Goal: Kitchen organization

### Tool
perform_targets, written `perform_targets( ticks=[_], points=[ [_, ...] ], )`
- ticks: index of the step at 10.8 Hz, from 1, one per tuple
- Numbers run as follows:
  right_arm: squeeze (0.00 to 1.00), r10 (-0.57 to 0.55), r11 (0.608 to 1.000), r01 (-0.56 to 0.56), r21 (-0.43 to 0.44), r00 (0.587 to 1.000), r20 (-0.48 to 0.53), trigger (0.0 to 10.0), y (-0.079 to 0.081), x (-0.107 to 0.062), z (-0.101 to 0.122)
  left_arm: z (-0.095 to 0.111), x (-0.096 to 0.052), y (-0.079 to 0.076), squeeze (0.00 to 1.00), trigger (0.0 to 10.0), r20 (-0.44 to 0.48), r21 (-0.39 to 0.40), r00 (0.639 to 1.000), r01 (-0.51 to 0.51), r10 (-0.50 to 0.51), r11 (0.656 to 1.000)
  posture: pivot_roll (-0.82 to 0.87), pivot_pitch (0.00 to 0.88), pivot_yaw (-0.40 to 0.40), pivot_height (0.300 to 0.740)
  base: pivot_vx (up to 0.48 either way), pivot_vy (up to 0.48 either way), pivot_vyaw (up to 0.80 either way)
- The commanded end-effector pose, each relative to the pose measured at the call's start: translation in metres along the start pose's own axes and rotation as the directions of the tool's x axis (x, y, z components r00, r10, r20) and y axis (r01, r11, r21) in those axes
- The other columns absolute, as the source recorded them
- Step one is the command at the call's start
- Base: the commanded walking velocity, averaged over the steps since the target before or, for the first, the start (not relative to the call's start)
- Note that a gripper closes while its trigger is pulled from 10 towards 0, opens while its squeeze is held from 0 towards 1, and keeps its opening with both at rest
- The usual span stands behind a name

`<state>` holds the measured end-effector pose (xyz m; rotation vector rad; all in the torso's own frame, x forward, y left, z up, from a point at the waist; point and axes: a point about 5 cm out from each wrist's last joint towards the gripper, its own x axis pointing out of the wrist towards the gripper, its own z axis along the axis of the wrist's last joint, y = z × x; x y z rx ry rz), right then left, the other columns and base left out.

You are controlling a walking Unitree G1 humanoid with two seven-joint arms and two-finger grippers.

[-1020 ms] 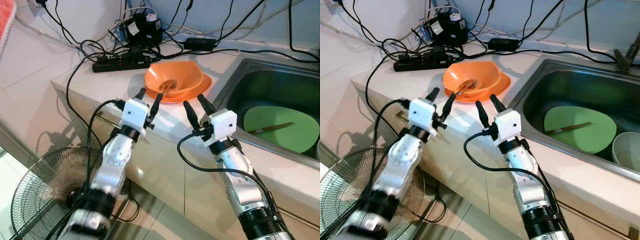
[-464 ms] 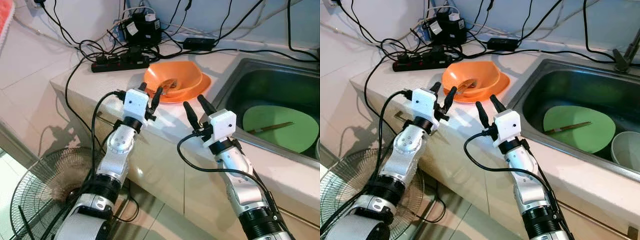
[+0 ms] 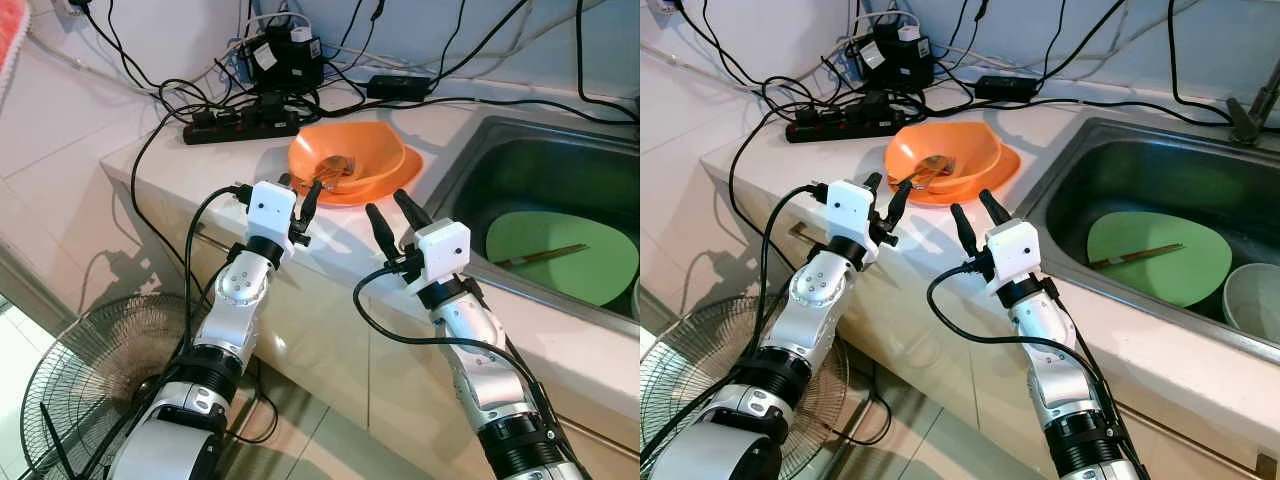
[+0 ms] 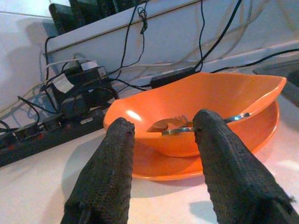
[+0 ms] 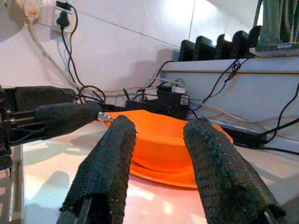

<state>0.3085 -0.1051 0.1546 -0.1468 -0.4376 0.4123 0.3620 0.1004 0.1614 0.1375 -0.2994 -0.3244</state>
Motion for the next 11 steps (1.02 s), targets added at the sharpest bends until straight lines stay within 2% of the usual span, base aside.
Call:
perform_targets(
  ticks=[1,5,9,11],
  points=[
    [0.00,-0.001,1.000,0.001,-0.003,1.000,0.016,10.0,0.000,0.004,0.002,-0.005,-0.002,0.004,0.00,10.0,-0.032,0.003,0.999,-0.017,0.017,1.000,0.04,0.040,0.119,0.740,0.000,0.000,0.00],
    [0.00,-0.005,1.000,0.005,-0.005,1.000,0.012,10.0,0.001,0.004,0.001,-0.005,0.007,0.003,0.00,10.0,-0.066,0.024,0.998,-0.020,0.022,1.000,0.04,0.037,0.122,0.740,0.000,0.000,0.00],
    [0.00,-0.009,1.000,0.009,-0.006,1.000,0.013,10.0,0.000,0.004,0.001,-0.002,0.011,0.005,0.00,10.0,-0.058,0.030,0.998,-0.027,0.028,0.999,0.04,0.037,0.120,0.740,0.000,0.000,0.00],
    [0.00,-0.009,1.000,0.010,-0.006,1.000,0.012,10.0,0.000,0.004,0.001,-0.002,0.012,-0.003,0.00,10.0,-0.050,0.029,0.998,0.025,-0.023,0.999,0.04,0.037,0.120,0.740,0.000,0.000,0.00]
  ],
)
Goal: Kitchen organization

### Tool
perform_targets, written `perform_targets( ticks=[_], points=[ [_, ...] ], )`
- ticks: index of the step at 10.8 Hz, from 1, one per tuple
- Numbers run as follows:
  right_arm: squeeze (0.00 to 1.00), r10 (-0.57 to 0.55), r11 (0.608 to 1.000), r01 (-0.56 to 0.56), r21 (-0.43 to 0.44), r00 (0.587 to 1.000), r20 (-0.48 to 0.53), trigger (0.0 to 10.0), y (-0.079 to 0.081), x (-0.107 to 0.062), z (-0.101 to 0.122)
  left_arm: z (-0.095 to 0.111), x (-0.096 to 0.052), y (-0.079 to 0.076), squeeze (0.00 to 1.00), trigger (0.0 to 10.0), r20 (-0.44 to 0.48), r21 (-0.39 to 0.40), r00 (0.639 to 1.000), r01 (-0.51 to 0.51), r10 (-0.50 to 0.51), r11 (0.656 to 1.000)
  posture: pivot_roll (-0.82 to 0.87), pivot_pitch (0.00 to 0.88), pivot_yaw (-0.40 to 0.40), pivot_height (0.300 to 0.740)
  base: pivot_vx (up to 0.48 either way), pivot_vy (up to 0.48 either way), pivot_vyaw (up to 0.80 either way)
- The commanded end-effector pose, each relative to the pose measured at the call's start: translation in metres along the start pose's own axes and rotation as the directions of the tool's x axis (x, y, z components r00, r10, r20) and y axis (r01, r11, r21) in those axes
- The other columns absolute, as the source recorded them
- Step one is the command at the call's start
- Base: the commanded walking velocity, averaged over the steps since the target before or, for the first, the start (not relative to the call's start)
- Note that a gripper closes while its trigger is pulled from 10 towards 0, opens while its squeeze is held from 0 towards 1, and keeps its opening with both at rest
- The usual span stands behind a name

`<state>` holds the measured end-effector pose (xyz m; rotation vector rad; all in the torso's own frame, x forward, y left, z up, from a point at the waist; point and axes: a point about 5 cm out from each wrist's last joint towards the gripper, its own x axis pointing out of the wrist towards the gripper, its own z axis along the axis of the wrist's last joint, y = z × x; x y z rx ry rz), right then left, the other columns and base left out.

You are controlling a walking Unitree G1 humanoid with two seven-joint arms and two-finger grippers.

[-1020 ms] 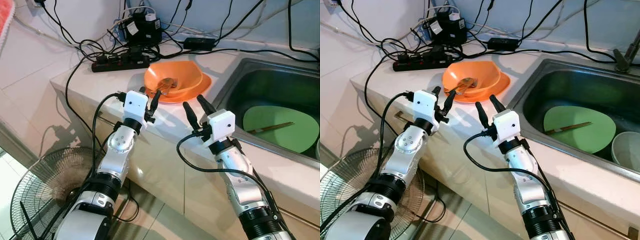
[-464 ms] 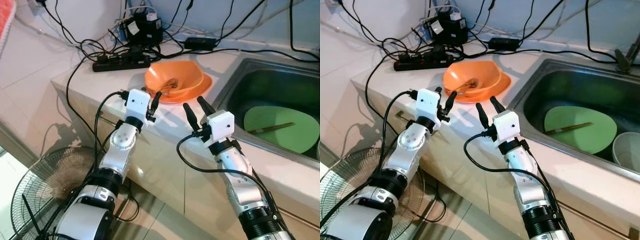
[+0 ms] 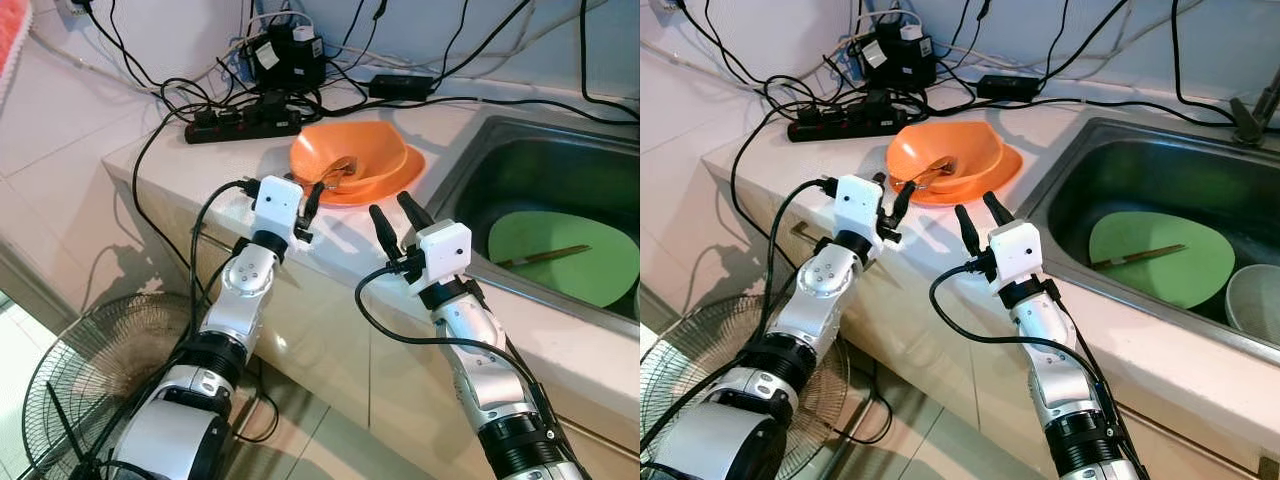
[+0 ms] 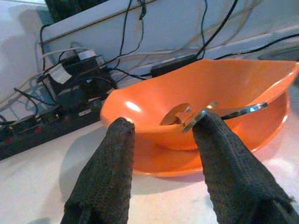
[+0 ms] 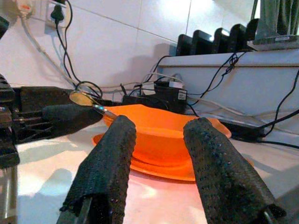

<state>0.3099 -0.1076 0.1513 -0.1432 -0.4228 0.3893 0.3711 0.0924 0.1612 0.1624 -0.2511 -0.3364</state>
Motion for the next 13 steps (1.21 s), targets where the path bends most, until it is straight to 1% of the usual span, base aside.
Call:
perform_targets(
  ticks=[1,8,12,13],
  points=[
    [0.00,0.011,1.000,-0.010,-0.009,1.000,0.026,10.0,0.002,0.005,0.004,0.000,0.001,-0.001,0.00,10.0,0.000,0.012,1.000,0.018,-0.018,1.000,0.04,0.036,0.120,0.740,0.000,0.000,0.00],
    [0.00,0.008,1.000,-0.008,-0.011,1.000,0.022,10.0,0.002,0.005,0.003,0.002,0.004,-0.006,0.00,10.0,-0.007,0.025,0.998,0.056,-0.056,0.998,0.04,0.033,0.121,0.740,0.000,0.000,0.00],
    [0.00,0.008,1.000,-0.008,-0.011,1.000,0.021,10.0,0.002,0.005,0.002,0.001,0.005,-0.015,0.00,10.0,-0.014,0.040,0.993,0.115,-0.114,0.993,0.04,0.035,0.121,0.740,0.000,0.000,0.00],
    [0.00,0.007,1.000,-0.007,-0.011,1.000,0.021,10.0,0.002,0.005,0.002,0.002,0.006,-0.015,0.00,10.0,-0.005,0.045,0.994,0.106,-0.106,0.993,0.04,0.033,0.122,0.740,0.000,0.000,0.00]
  ],
)
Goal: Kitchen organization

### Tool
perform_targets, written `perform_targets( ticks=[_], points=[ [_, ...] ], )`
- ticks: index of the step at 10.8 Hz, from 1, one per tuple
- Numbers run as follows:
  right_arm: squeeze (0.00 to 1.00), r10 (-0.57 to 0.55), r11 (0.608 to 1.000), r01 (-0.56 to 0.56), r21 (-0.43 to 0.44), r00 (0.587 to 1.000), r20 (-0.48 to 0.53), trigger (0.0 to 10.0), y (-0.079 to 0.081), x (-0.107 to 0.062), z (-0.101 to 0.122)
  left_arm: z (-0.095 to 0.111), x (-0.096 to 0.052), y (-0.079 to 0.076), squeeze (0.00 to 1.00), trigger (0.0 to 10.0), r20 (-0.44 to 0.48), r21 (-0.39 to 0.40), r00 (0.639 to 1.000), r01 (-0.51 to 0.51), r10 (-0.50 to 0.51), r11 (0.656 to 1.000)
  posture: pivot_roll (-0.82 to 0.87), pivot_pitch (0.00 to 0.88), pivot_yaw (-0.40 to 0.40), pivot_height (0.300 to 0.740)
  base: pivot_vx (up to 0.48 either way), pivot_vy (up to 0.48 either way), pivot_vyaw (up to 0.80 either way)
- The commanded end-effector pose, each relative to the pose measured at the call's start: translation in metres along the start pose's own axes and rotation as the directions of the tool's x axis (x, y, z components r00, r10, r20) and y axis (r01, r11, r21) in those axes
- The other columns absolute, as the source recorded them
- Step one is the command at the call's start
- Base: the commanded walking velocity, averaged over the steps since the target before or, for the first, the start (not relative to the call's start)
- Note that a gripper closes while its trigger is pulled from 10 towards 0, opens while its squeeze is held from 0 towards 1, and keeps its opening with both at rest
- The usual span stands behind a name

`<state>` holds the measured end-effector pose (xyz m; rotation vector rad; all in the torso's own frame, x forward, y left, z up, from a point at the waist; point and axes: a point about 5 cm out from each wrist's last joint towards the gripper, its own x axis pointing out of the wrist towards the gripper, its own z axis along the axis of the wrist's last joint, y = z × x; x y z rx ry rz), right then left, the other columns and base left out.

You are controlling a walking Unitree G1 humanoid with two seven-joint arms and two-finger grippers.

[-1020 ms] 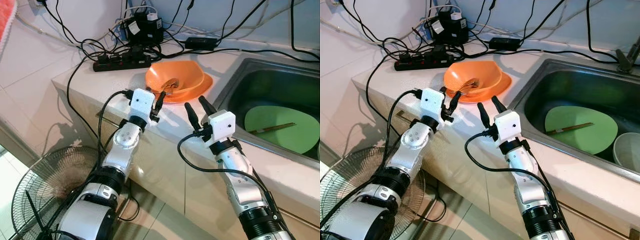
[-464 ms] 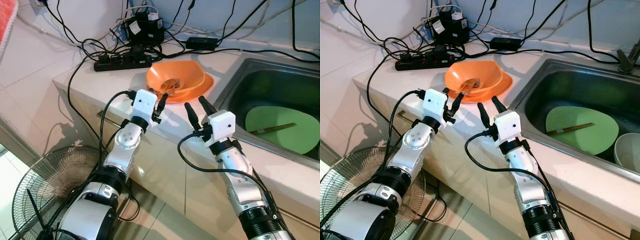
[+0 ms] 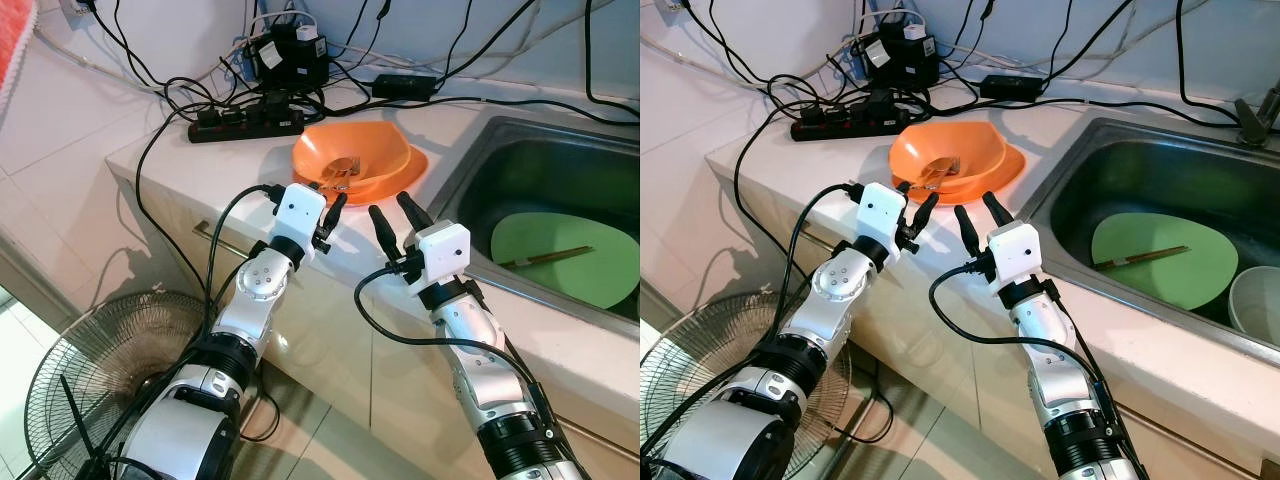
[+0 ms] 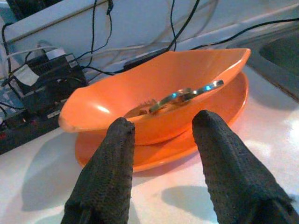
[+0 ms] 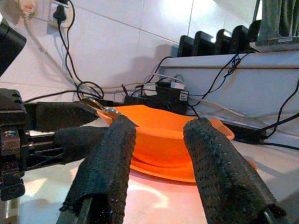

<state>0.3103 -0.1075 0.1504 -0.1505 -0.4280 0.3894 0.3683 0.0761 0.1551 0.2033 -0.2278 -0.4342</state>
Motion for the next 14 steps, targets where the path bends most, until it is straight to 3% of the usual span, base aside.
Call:
perform_targets(
  ticks=[1,3,7,14],
  points=[
    [0.00,0.005,1.000,-0.005,-0.004,1.000,0.017,10.0,0.001,0.005,0.003,0.008,0.004,0.006,0.00,10.0,0.030,0.025,0.999,-0.022,0.021,0.999,0.04,0.032,0.122,0.740,0.000,0.000,0.00],
    [0.00,0.004,1.000,-0.004,-0.005,1.000,0.017,10.0,0.001,0.005,0.003,0.017,0.006,0.016,0.00,10.0,0.075,0.032,0.994,-0.084,0.081,0.996,0.05,0.032,0.121,0.740,0.000,0.000,0.00],
    [0.00,0.003,1.000,-0.003,-0.006,1.000,0.015,10.0,0.001,0.005,0.002,0.018,0.005,0.018,0.00,10.0,0.086,0.035,0.991,-0.104,0.101,0.994,0.04,0.031,0.122,0.740,0.000,0.000,0.00],
    [0.00,0.000,1.000,0.000,-0.008,1.000,0.010,10.0,0.000,0.005,0.001,0.007,0.003,0.030,0.00,10.0,-0.007,0.085,0.982,-0.188,0.189,0.979,0.05,0.031,0.121,0.740,0.000,0.000,0.00]
  ],
)
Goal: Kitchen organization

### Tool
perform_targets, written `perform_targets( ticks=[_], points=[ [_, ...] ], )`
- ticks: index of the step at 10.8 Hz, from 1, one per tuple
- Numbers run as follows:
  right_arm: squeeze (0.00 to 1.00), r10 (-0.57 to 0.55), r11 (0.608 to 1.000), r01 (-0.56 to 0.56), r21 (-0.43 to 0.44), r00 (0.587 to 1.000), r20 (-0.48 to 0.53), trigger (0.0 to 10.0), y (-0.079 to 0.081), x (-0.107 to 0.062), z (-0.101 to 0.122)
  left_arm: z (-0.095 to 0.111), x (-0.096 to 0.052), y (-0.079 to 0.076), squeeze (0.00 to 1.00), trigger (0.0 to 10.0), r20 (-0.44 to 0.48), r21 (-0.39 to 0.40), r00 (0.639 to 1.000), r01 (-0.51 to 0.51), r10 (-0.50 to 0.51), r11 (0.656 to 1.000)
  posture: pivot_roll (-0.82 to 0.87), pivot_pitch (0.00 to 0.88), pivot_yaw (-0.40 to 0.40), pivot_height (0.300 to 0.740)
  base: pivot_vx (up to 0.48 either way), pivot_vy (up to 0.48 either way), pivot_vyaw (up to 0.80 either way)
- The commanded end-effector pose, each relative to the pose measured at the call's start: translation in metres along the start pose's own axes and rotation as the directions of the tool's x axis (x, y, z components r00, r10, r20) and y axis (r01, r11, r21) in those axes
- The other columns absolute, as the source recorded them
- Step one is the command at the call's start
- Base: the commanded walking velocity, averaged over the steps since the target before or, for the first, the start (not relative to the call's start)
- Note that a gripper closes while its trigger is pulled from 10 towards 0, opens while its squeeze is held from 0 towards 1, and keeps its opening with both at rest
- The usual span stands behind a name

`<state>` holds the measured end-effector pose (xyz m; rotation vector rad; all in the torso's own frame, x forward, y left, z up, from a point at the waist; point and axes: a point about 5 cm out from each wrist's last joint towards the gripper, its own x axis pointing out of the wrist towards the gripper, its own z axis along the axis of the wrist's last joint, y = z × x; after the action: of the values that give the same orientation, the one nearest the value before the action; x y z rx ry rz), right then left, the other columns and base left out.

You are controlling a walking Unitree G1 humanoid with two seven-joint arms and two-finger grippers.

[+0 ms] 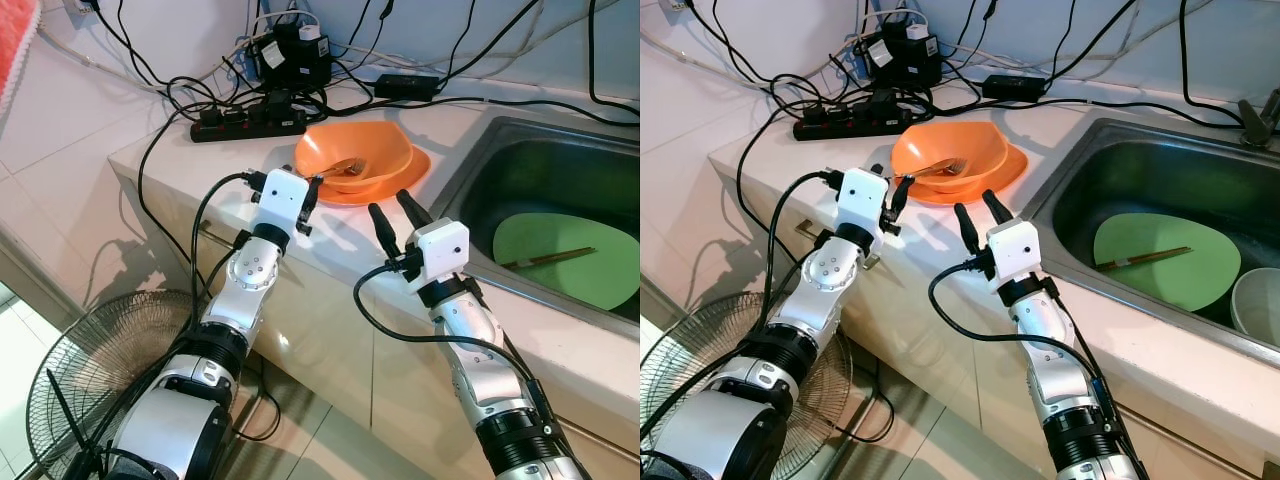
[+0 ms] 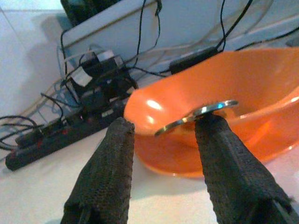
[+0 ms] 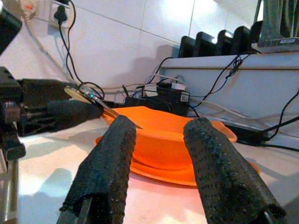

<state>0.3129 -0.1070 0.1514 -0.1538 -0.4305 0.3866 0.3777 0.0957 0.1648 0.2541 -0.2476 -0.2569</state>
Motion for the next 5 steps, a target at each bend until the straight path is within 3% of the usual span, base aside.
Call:
perform_targets(
  ticks=[1,5],
  points=[
    [0.00,0.002,1.000,-0.002,-0.004,1.000,0.007,10.0,0.0009,0.0024,0.0010,-0.0004,0.0025,0.0062,0.00,10.0,-0.024,0.017,1.000,-0.018,0.019,1.000,0.05,0.031,0.121,0.740,0.000,0.000,0.00],
    [0.00,0.001,1.000,-0.001,-0.003,1.000,0.006,10.0,0.0014,0.0022,0.0006,0.0008,0.0032,0.0085,0.00,10.0,-0.021,0.012,0.999,-0.039,0.039,0.999,0.05,0.031,0.121,0.740,0.000,0.000,0.00]
  ],
)
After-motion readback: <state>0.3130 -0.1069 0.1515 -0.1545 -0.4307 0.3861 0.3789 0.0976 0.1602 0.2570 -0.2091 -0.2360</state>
